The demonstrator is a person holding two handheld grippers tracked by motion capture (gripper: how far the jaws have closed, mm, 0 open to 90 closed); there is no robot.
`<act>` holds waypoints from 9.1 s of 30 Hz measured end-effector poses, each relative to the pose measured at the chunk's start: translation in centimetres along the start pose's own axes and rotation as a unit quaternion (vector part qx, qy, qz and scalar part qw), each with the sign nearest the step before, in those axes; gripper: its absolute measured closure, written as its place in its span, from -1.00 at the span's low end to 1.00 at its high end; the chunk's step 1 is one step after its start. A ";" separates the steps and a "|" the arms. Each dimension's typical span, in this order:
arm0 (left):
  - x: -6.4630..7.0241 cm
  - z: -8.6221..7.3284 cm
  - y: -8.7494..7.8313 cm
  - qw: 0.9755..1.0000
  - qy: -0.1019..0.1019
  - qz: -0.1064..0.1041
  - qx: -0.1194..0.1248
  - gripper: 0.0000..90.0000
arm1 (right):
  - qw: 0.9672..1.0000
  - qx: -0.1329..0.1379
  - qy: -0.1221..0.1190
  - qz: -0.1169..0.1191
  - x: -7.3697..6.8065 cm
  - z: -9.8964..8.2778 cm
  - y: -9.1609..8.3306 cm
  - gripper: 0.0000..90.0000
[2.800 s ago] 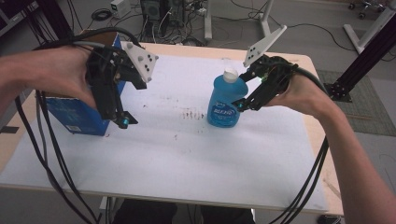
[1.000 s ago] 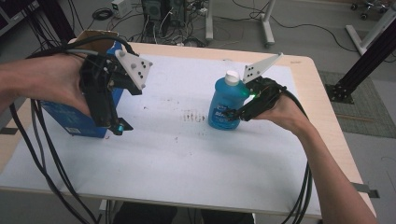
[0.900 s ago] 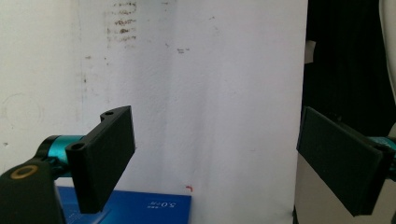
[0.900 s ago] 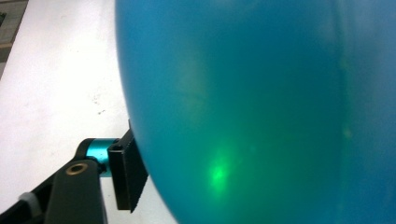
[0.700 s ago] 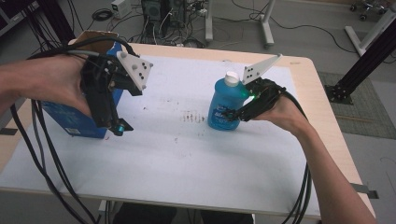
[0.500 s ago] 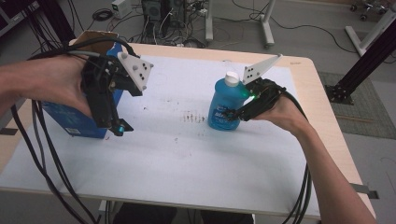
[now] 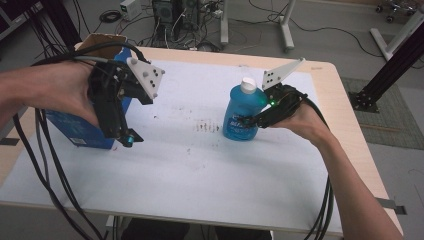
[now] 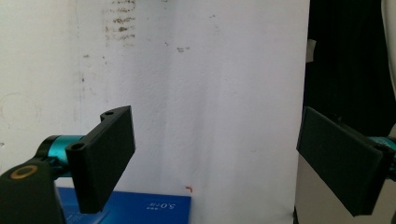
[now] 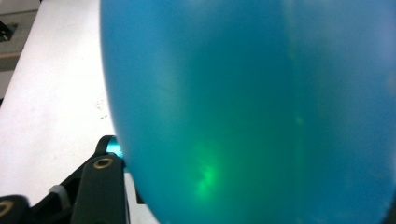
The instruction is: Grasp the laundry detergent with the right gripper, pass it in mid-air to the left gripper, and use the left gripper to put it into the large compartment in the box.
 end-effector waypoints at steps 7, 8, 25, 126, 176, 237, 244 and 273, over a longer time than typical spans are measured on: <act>-0.1 0.0 0.1 1.000 -0.002 0.000 0.001 -0.74 | 1.000 0.006 0.003 0.005 0.2 -0.1 0.0 -0.08; -0.1 0.1 0.1 1.000 -0.001 -0.001 0.001 -0.74 | 1.000 0.007 0.001 0.006 0.2 -0.2 0.0 -0.07; -1.4 2.1 -1.8 0.999 -0.010 0.009 0.052 -0.74 | 1.000 0.019 -0.023 0.008 -1.3 1.6 -0.1 0.04; -4.5 11.5 3.5 1.000 0.006 0.012 0.004 -0.16 | 0.997 0.009 -0.048 0.067 -5.9 7.3 3.1 0.02; -5.2 7.3 -5.7 0.994 -0.085 0.061 -0.016 -0.15 | 0.986 -0.150 -0.040 -0.063 -6.4 4.1 -3.6 -0.50; -7.6 -8.2 -18.2 0.932 -0.321 0.161 -0.046 -0.15 | 0.954 -0.254 -0.010 -0.158 -5.8 -0.6 -8.3 -0.74; -7.9 -8.8 -16.5 0.936 -0.313 0.152 -0.055 -0.15 | 0.954 -0.254 -0.011 -0.160 -5.9 -0.7 -8.2 -0.74; -9.0 -12.9 -7.3 0.976 -0.181 0.092 -0.084 -0.15 | 0.951 -0.266 -0.004 -0.161 -6.1 -1.9 -7.4 -0.74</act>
Point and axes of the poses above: each handheld gripper's, and its own axes: y roughly forward along the jaws, z roughly out of its top, x roughly to its right, the point moved 2 cm from there along y, roughly forward along the jaws, and after that the axes turned 8 degrees about x, right-handed, at the moved point
